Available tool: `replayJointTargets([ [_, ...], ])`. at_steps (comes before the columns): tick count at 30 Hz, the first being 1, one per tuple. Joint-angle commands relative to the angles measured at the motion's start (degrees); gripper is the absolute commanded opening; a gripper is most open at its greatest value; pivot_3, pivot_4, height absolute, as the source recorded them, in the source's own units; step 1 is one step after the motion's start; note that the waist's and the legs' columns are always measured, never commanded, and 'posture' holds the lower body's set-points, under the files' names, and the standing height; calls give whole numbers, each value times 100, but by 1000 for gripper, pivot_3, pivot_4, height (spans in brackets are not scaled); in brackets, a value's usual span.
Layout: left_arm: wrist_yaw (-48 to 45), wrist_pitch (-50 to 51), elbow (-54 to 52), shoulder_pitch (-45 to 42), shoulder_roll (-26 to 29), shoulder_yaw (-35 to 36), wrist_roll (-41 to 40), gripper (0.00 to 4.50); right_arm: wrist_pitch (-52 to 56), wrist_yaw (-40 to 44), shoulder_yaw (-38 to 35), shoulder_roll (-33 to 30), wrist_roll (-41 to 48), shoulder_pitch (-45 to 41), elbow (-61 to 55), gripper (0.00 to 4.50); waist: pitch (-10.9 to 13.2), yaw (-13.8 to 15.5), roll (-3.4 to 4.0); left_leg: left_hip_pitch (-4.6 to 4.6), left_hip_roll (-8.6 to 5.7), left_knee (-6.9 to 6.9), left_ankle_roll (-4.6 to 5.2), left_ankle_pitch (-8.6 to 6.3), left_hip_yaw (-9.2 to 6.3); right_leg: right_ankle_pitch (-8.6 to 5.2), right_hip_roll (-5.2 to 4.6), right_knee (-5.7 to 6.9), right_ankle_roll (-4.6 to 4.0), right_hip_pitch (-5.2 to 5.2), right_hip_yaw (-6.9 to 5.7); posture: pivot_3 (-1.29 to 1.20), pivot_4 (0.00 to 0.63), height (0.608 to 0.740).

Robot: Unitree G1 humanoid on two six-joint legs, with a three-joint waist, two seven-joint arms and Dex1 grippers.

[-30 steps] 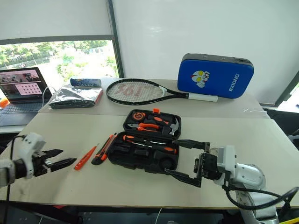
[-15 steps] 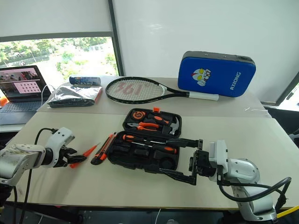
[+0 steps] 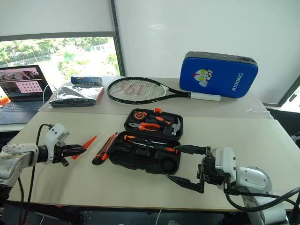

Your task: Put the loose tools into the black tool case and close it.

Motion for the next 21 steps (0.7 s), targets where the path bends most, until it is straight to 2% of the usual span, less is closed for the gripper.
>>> replayJointTargets([
  [1, -1171, -782, 128, -835, -3, -417, 125, 421, -10, -120, -336, -89, 160, 173, -300, 4500, 1, 42, -3, -2, -1, 3, 0, 0, -1, 0, 0, -1, 0, 2, -2, 0, 150, 740],
  [7, -1952, -1613, 1045, -2394, -801, -1724, 1183, 421, 14, -325, -393, -66, 104, 415, -462, 4500, 0, 73, -3, -2, -8, 9, 1, 1, -2, 3, 2, -11, 9, 14, 3, 0, 150, 740],
  [11, -2247, -2379, 1910, -3052, -1334, -2479, 1997, 421, 55, -464, -357, -48, 99, 575, -605, 4500, 1, 15, -4, -12, -10, 10, 2, 1, -13, 3, 6, -14, 9, 10, -1, 0, 150, 740],
  [15, -2233, -3105, 2870, -3440, -1772, -2830, 2527, 421, 94, -567, -364, -53, 114, 767, -756, 4500, 2, -29, -4, -15, -9, 10, 6, -1, -12, 3, 11, -13, 9, 3, 9, 0, 150, 740],
  [21, -1958, -3278, 3660, -3743, -2127, -3013, 3132, 421, 158, -816, -314, -8, 114, 873, -990, 4500, 2, 6, -5, -16, -10, 19, 6, -1, -18, 4, 11, -11, 11, 8, 5, 0, 150, 740],
])
